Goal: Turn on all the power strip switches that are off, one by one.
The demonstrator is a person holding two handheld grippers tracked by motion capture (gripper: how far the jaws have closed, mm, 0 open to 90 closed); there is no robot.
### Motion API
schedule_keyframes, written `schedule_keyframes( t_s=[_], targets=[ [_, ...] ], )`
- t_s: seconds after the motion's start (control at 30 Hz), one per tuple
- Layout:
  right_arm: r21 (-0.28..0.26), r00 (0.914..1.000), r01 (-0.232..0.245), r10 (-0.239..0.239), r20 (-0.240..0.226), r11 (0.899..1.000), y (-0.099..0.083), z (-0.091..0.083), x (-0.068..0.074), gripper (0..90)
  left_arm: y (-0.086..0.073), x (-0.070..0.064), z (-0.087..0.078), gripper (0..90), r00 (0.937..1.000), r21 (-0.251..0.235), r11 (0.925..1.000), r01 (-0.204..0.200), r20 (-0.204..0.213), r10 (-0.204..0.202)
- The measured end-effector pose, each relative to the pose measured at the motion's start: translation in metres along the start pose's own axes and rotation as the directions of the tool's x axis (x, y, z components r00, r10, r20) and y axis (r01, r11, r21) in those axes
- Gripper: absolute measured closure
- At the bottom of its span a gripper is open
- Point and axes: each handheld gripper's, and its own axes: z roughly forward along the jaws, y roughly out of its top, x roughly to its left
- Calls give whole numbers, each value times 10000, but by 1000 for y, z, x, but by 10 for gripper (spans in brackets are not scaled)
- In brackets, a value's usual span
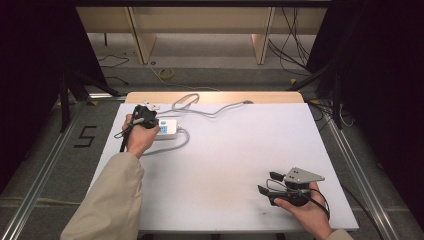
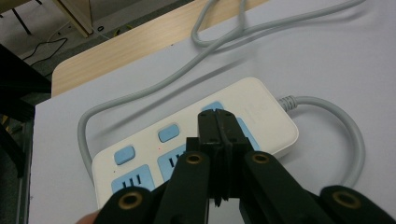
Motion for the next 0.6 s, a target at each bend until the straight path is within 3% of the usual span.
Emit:
schedule_keyframes(
  t_s=[0.6],
  targets=[
    [0,10000,5,-5,26,10000,0,0,0,321,3,6,19,899,10000,193,9998,-21,25,21]
  ],
)
